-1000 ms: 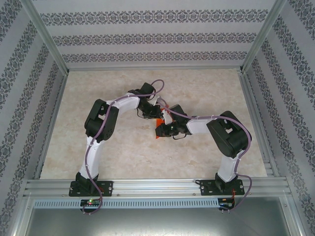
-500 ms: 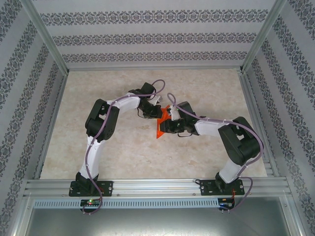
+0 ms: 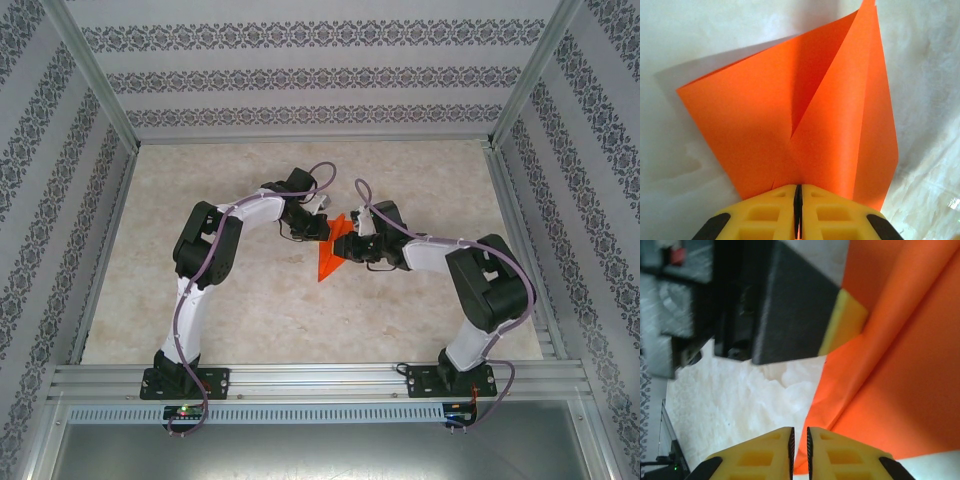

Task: Fold a paper plane with a square sheet of paper (pick it up from the middle)
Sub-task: Fourth fold the wing at the center of the table.

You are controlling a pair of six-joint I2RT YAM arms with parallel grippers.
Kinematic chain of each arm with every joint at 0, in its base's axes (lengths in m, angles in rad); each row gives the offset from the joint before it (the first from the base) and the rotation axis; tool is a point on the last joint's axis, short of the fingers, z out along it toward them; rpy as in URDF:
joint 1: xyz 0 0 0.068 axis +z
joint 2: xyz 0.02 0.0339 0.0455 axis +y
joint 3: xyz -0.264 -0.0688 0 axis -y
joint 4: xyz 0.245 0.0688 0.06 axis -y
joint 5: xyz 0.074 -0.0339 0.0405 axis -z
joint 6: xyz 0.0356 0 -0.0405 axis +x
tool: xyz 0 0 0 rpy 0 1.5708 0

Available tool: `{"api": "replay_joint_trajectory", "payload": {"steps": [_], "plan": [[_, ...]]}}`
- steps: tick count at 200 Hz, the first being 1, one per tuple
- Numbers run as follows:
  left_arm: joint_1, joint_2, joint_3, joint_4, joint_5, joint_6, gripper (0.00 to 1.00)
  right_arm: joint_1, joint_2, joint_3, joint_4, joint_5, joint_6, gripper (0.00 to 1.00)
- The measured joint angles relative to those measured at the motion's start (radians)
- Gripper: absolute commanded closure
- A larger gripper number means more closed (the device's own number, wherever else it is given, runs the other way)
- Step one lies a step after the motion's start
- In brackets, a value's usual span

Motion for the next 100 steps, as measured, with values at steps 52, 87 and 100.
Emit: {"api": "replay_joint_trajectory", "payload": {"steps": [52,87,100], "plan": [[0.0,0.0,0.0,0.0,0.0,0.003,0.88,-0.012,0.095,0.077,0.027,-0.003,0.025,0.88],[0.0,0.0,-0.001,0.0,0.0,0.003,0.88,-0.023,0.152,0.113,0.031,-0.006,0.027,0.89],[0.0,-0.001,-0.002,0.001,0.0,0.003,0.89,-0.028,0.171,0.122,0.026,-0.009,0.027,0.9]]}}
